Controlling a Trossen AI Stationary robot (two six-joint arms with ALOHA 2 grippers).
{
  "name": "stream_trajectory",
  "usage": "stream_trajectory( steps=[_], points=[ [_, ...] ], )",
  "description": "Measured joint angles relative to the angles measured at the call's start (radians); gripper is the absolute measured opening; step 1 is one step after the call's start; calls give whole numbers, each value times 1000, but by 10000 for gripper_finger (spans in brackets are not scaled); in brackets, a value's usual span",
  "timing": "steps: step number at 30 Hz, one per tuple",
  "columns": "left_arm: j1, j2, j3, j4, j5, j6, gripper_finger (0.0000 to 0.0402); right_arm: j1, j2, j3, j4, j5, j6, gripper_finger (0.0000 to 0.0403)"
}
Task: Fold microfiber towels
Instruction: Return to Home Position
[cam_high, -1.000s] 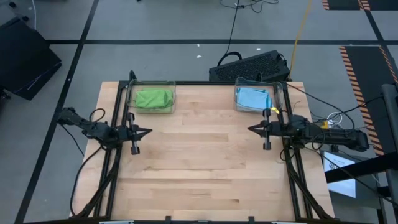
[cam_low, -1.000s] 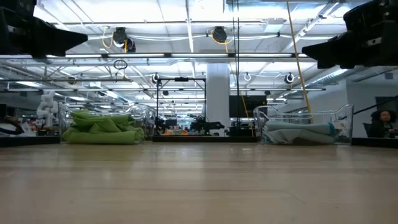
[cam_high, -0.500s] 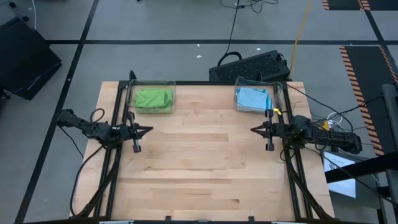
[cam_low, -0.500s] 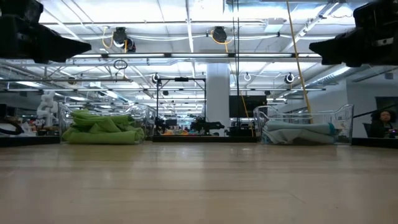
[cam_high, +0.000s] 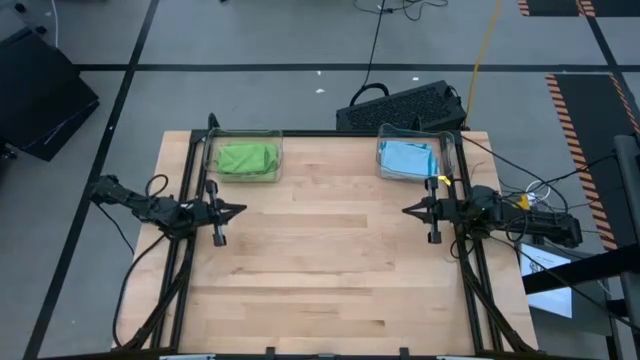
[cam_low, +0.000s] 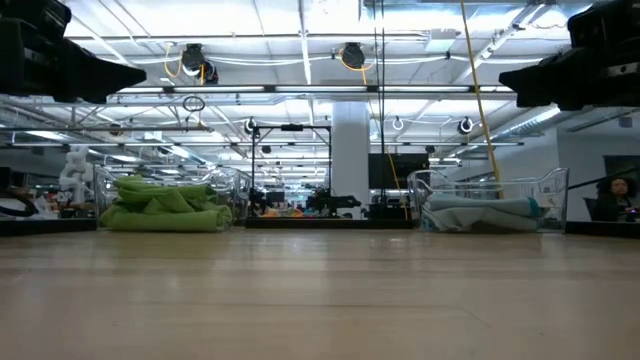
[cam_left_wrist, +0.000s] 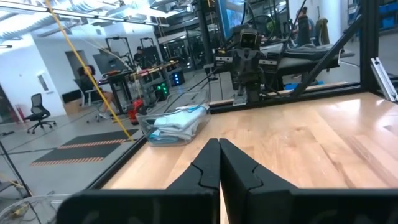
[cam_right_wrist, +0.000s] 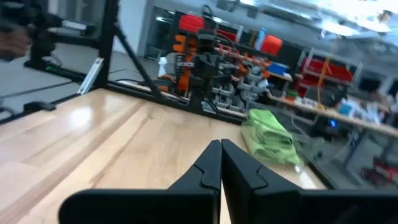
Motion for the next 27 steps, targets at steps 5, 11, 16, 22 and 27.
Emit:
stream_trajectory(
  steps=[5, 11, 16, 22, 27],
  points=[
    [0, 0, 0, -1, 0, -6, 2, 34, 0, 0, 3, 66, 80, 0],
    [0, 0, 0, -2, 0, 3, 6, 154, 0, 0, -20, 157, 71, 0],
    [0, 0, 0, -2, 0, 20, 2, 232, 0, 0, -21, 220, 55, 0],
    [0, 0, 0, -3, 0, 22, 4, 251, 0, 1, -25, 246, 17, 0],
    [0, 0, 0, -3, 0, 49, 4, 251, 0, 1, -23, 247, 27, 0]
  ],
)
